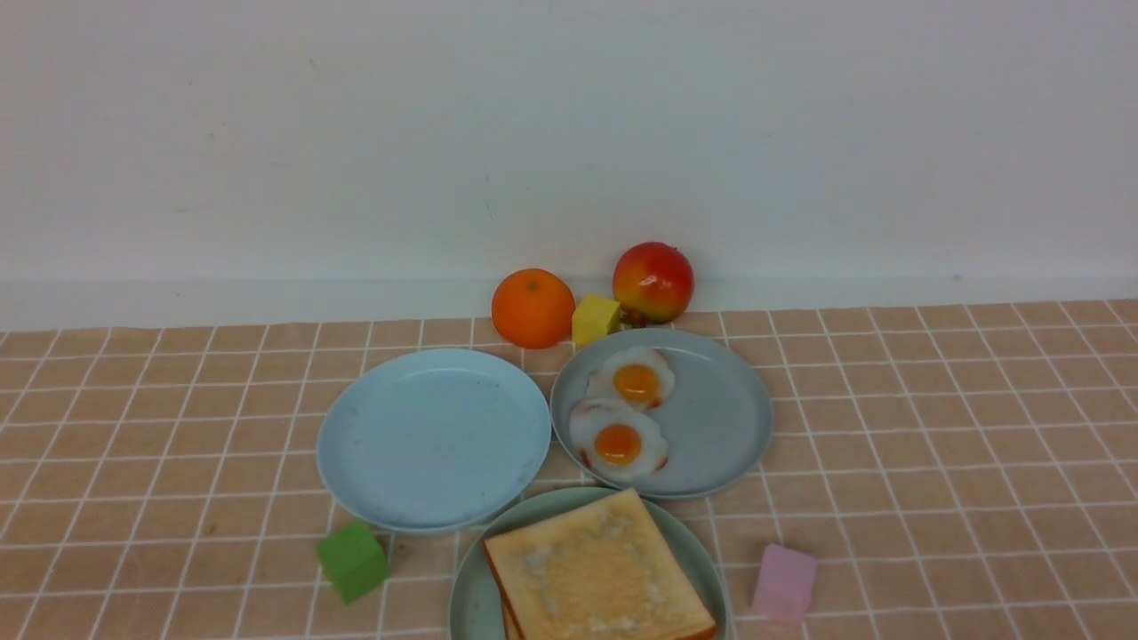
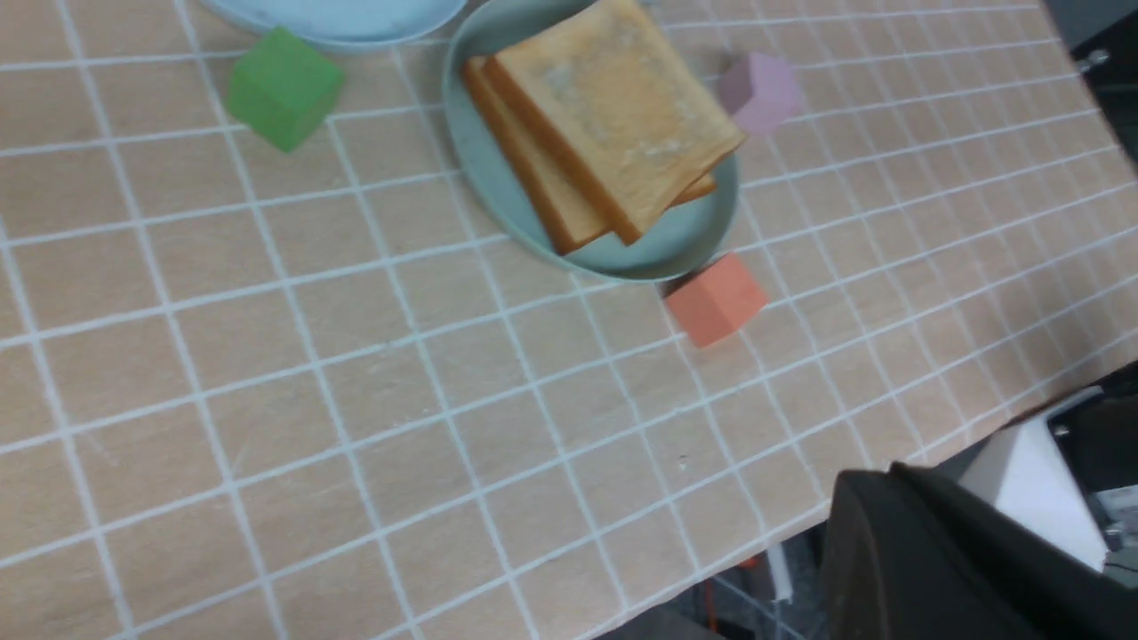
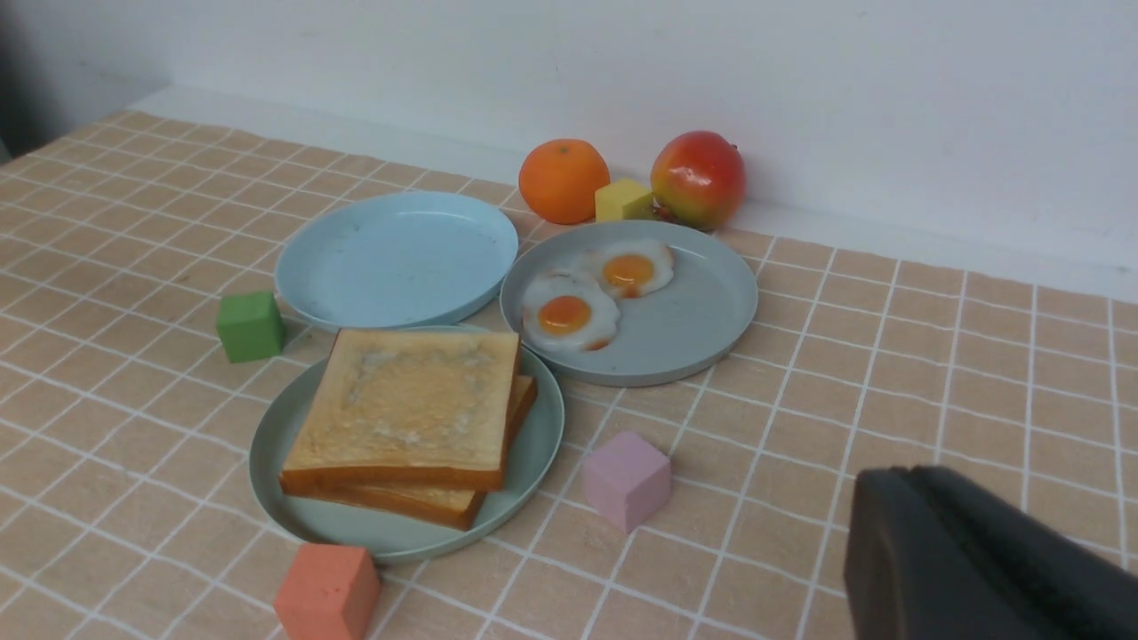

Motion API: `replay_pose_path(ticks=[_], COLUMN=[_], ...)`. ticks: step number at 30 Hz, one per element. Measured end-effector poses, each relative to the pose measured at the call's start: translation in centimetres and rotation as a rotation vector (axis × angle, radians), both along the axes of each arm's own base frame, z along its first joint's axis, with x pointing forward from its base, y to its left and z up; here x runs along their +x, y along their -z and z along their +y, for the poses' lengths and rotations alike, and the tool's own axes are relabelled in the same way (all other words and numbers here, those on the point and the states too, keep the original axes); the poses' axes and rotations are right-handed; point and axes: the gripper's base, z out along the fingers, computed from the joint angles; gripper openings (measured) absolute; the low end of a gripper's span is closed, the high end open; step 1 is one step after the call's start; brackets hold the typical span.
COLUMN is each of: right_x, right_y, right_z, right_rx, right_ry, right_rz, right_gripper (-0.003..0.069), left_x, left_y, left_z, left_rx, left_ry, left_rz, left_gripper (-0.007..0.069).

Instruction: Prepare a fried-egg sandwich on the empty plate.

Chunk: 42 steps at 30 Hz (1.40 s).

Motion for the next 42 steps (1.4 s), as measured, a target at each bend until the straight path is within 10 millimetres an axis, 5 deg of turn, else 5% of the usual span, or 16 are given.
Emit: replay_pose_path(ticks=[13,21,26,31,42], right_x=[0.0,0.0,0.0,0.0,0.0], right_y=[0.0,0.0,0.0,0.0,0.0], right_z=[0.0,0.0,0.0,0.0,0.0], right_rx=[-0.003,-0.004,-0.006,-0.006,-0.006], right_ry=[-0.001,0.0,0.002,0.002,0.002], right_rz=[-0.003,-0.004,-0.005,-0.005,-0.005], right_gripper=[0.0005,0.0013,0.0015,0.0018,0.0021], left_x=[0.5,2.9,3.0,3.5,3.7], left_y=[0.4,7.3,12.5,17.6,17.8], left_z=[0.3,1.1,1.6,2.1,2.4], left_rx=[0.046,0.107,0.118,0.166,0.17], left_ry=[-0.022,-0.203,-0.355,-0.509,-0.57], left_rz=[-0.056,-0.518,-0.541,-0.387,-0.417], left_gripper=[-0.0013,-0.0013,-0.0013,-0.0013,-0.0013])
